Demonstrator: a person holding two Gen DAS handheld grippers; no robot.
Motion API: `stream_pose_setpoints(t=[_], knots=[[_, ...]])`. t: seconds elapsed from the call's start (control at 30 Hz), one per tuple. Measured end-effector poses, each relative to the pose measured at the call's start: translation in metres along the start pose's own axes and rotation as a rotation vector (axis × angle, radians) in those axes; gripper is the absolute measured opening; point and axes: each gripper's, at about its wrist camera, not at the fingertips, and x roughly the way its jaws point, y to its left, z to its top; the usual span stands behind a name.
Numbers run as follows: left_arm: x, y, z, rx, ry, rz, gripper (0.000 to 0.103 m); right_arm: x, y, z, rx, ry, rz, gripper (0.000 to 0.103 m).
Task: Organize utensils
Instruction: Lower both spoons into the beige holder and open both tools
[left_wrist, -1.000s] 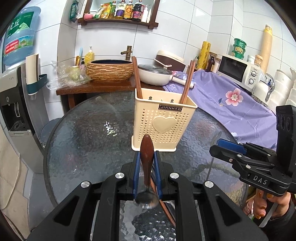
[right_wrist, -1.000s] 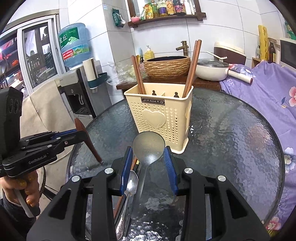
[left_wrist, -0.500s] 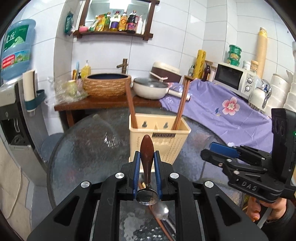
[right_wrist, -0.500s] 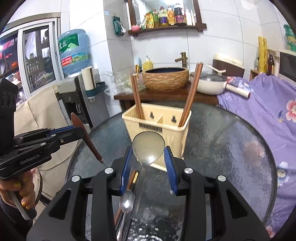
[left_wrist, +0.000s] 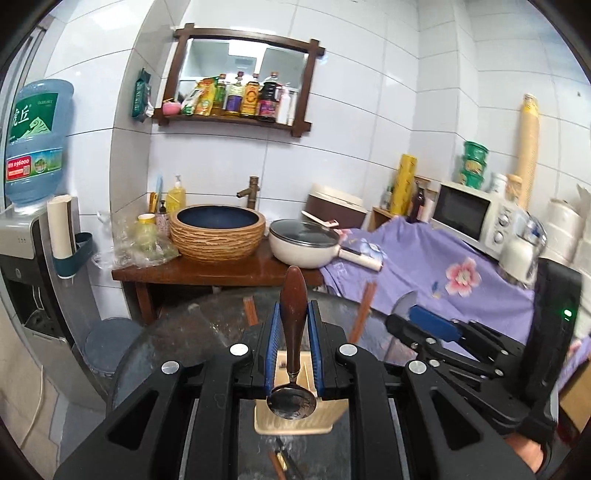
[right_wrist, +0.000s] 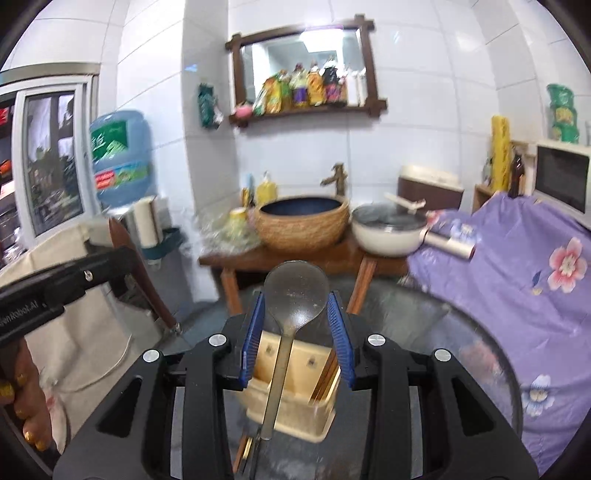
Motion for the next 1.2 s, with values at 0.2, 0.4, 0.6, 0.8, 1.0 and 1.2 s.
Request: stream_pose_setpoints(t=[0.2, 0.4, 0.6, 0.8, 1.0, 1.2], knots=[[0.031, -0.002, 0.009, -0.013, 0.001, 0.055, 0.015, 0.018, -0.003, 0.013, -0.01, -0.056, -0.078, 0.036], [0.058, 0.007, 0.002, -0.048, 0.034, 0.082, 0.015, 0.038, -0.005, 0.005, -0.037, -0.074, -0.13, 0.036], [0.072, 0.006, -0.01, -0.027, 0.034, 0.109, 0.015, 0.059, -0.007, -0.016, -0.039, -0.045, -0.141, 0.036], [0.085, 0.009, -0.032, -0.034, 0.068, 0.099, 0.015, 0.069, -0.006, -0.044, -0.051, -0.02, -0.133, 0.036], [0.095, 0.01, -0.051, -0.028, 0.09, 0.083, 0.015, 0.077, -0.006, -0.065, -0.075, 0.016, -0.12, 0.036], [0.102, 0.011, -0.065, -0.01, 0.123, 0.079, 0.015, 0.081, -0.004, -0.083, -0.094, 0.05, -0.101, 0.036]])
